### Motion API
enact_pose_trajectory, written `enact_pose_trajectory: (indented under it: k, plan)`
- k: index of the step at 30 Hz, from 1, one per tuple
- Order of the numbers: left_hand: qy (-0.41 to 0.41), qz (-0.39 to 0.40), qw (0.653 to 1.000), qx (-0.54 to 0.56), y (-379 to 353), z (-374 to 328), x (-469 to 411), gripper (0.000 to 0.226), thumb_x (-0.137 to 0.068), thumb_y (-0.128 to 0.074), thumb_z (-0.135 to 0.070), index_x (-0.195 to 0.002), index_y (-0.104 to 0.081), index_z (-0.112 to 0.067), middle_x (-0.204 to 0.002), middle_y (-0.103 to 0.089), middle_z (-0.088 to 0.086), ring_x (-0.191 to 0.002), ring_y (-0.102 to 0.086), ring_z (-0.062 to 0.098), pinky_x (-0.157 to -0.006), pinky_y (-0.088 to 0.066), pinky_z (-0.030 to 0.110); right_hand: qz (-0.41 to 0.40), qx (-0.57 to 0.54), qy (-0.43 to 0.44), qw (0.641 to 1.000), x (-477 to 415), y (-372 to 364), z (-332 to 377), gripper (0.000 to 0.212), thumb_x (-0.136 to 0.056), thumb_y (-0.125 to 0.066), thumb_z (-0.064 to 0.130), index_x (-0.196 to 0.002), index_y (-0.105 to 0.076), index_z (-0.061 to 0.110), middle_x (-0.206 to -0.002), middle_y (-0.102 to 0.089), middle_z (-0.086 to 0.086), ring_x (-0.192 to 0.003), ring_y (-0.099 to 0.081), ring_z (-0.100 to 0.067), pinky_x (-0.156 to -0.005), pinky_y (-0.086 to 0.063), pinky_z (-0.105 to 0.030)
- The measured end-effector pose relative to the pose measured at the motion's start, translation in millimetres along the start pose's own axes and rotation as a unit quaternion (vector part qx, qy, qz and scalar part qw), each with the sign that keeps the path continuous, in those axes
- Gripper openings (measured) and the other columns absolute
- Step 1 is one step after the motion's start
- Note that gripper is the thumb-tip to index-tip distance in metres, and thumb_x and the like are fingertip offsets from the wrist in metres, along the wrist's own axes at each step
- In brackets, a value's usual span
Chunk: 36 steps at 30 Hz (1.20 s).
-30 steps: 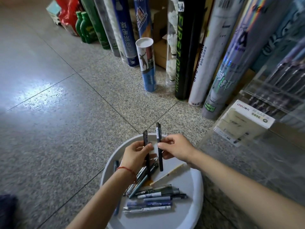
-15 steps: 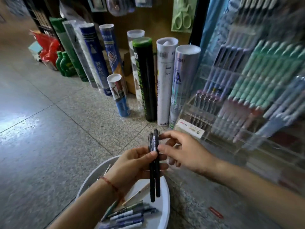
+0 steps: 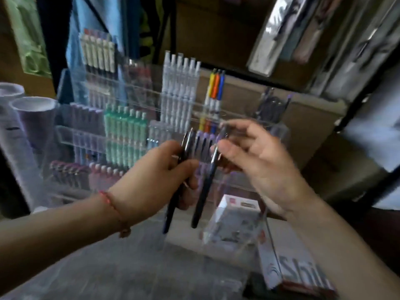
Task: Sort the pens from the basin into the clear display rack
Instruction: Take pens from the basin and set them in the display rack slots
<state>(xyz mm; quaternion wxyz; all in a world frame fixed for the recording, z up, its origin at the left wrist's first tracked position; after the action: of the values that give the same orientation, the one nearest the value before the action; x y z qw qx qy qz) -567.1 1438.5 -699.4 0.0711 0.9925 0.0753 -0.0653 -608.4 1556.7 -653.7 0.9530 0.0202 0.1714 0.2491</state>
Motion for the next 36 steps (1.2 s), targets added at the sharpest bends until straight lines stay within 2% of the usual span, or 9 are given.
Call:
enact_pose_trajectory:
  k: [4,8,11,14,18,24,29,32,36]
  plan:
    - [-0.008,-0.011,0.991,0.136,-37.2,-8.6,-15.4,0.022,-0.095,-0.04,-0.025,-0.085,-0.055,-0.012,-0.052,-0.042,-0.004,-0.039,-0.034,0.005,-0.036,-0.03,0.015,-0.129,0.116,0.198,0.965,11.6,75.8,72.8,0.03,-0.083,-0.065,0.012,-0.107,-0.054,0.026,-0.088,-0.068,0.005,-0.085,-0.066,-0.009,-0.075,-0.053,-0.024]
    - [0.043,-0.015,0.969,0.241,-54.3,0.2,-24.0,0.038,-0.097,-0.034,-0.031,-0.083,-0.064,-0.014,-0.054,-0.049,-0.006,-0.047,-0.04,0.006,-0.044,-0.035,0.017,-0.183,0.275,0.295,0.897,16.3,92.0,84.2,0.03,-0.088,-0.063,0.011,-0.109,-0.049,0.026,-0.099,-0.062,0.0,-0.091,-0.064,-0.01,-0.078,-0.052,-0.023]
    - [0.056,-0.036,0.962,0.266,-53.3,7.1,-28.2,0.032,-0.097,-0.037,-0.023,-0.084,-0.064,-0.013,-0.056,-0.057,-0.007,-0.055,-0.048,0.007,-0.051,-0.041,0.017,-0.152,0.316,0.222,0.91,-2.1,86.6,39.0,0.03,-0.086,-0.065,0.013,-0.105,-0.051,0.03,-0.097,-0.06,0.012,-0.089,-0.063,-0.005,-0.077,-0.053,-0.019]
    - [0.068,-0.047,0.958,0.273,-52.7,18.0,-29.5,0.025,-0.095,-0.043,-0.017,-0.085,-0.065,-0.01,-0.06,-0.062,-0.003,-0.061,-0.055,0.011,-0.056,-0.044,0.021,-0.111,0.284,0.154,0.94,-12.5,82.2,0.6,0.027,-0.085,-0.064,0.014,-0.099,-0.054,0.034,-0.09,-0.064,0.004,-0.083,-0.064,-0.005,-0.071,-0.05,-0.013]
    - [0.077,-0.035,0.957,0.278,-59.3,28.8,-30.9,0.023,-0.093,-0.045,-0.017,-0.085,-0.065,-0.01,-0.067,-0.065,0.002,-0.065,-0.061,0.014,-0.063,-0.046,0.027,-0.111,0.25,0.134,0.953,-15.5,86.2,-9.3,0.022,-0.084,-0.065,0.014,-0.099,-0.058,0.029,-0.087,-0.066,0.009,-0.082,-0.065,-0.003,-0.069,-0.048,-0.011]
    - [0.063,0.011,0.964,0.258,-82.7,28.3,-37.0,0.019,-0.092,-0.047,-0.013,-0.087,-0.065,-0.009,-0.067,-0.066,0.001,-0.064,-0.064,0.011,-0.059,-0.052,0.02,-0.053,0.337,0.068,0.937,-18.6,73.6,-27.6,0.021,-0.078,-0.072,0.016,-0.09,-0.058,0.026,-0.079,-0.066,0.008,-0.077,-0.066,-0.006,-0.07,-0.056,-0.026]
    - [0.058,0.026,0.967,0.246,-88.2,29.6,-35.6,0.018,-0.092,-0.048,-0.013,-0.089,-0.065,-0.007,-0.074,-0.069,0.004,-0.068,-0.067,0.011,-0.063,-0.054,0.019,-0.014,0.41,0.031,0.912,-19.0,69.7,-36.7,0.04,-0.074,-0.077,0.02,-0.106,-0.055,0.026,-0.095,-0.069,0.01,-0.09,-0.065,-0.003,-0.083,-0.054,-0.03]
    - [0.058,0.033,0.965,0.254,-88.0,29.3,-33.5,0.016,-0.091,-0.049,-0.012,-0.09,-0.064,-0.006,-0.074,-0.069,0.005,-0.069,-0.069,0.012,-0.063,-0.055,0.019,-0.048,0.403,0.053,0.913,-14.4,75.9,-19.4,0.053,-0.079,-0.071,0.016,-0.124,-0.048,0.034,-0.107,-0.059,0.022,-0.101,-0.055,0.004,-0.086,-0.043,-0.01]
    - [0.052,0.039,0.964,0.258,-89.7,27.6,-32.4,0.012,-0.087,-0.055,-0.011,-0.09,-0.065,-0.005,-0.069,-0.07,0.002,-0.069,-0.069,0.013,-0.061,-0.055,0.019,-0.028,0.285,0.06,0.956,-6.0,66.3,4.7,0.024,-0.089,-0.058,0.023,-0.111,-0.062,0.03,-0.102,-0.066,0.014,-0.097,-0.059,0.002,-0.083,-0.047,-0.013]
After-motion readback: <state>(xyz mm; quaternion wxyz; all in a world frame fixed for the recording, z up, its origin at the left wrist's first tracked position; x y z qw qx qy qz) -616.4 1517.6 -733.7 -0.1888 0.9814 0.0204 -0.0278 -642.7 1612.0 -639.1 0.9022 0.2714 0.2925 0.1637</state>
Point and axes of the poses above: each hand's wrist, its own x-axis away from the middle knuckle, its own y-axis out of the back of the hand, z = x × y, the point moved 10 cm from there along -x, towards the middle knuckle
